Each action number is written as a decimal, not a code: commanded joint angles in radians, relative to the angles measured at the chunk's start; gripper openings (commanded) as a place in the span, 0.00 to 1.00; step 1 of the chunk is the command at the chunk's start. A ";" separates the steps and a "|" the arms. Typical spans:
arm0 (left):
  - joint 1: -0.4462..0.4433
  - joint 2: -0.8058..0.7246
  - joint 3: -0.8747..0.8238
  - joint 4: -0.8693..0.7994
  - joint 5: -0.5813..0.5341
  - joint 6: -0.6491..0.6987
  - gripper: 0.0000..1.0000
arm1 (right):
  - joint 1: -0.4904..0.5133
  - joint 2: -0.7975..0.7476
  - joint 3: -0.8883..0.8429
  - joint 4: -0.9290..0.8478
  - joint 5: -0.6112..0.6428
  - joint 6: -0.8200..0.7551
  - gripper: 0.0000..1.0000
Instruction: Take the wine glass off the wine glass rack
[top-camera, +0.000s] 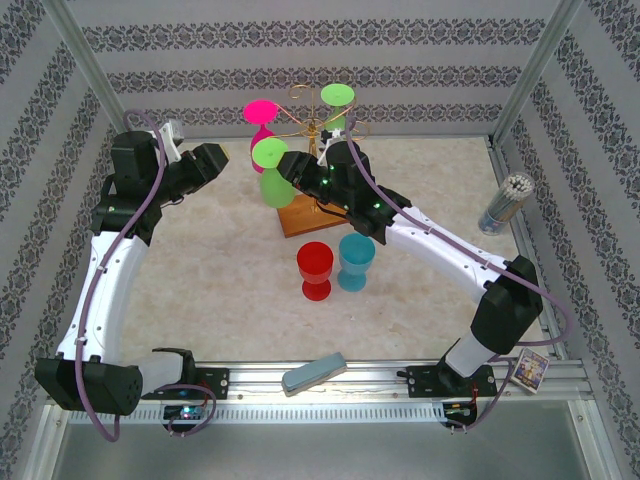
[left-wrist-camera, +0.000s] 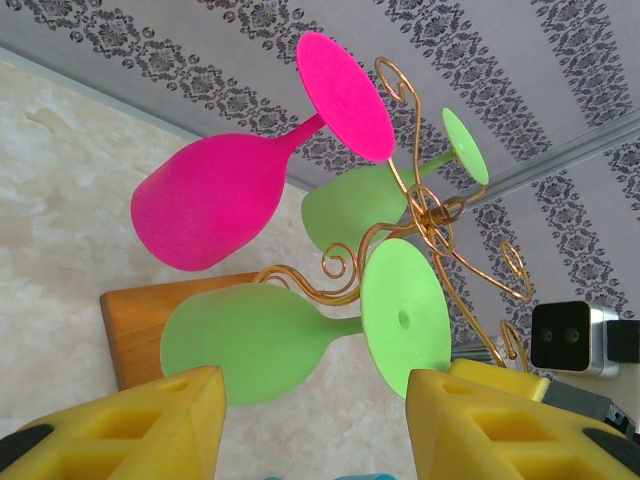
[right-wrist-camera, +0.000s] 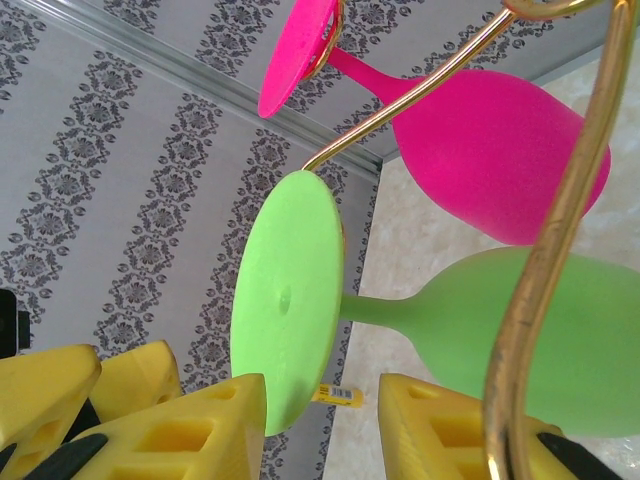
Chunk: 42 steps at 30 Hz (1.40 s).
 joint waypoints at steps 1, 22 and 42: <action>0.017 -0.023 -0.005 0.053 0.012 -0.010 0.51 | -0.009 0.007 0.022 0.043 0.015 0.015 0.36; 0.020 -0.039 -0.015 0.054 0.015 -0.011 0.51 | -0.001 0.024 0.045 0.064 0.009 0.030 0.41; 0.029 -0.046 -0.021 0.057 0.015 -0.013 0.51 | -0.001 0.035 0.039 0.079 0.027 0.065 0.30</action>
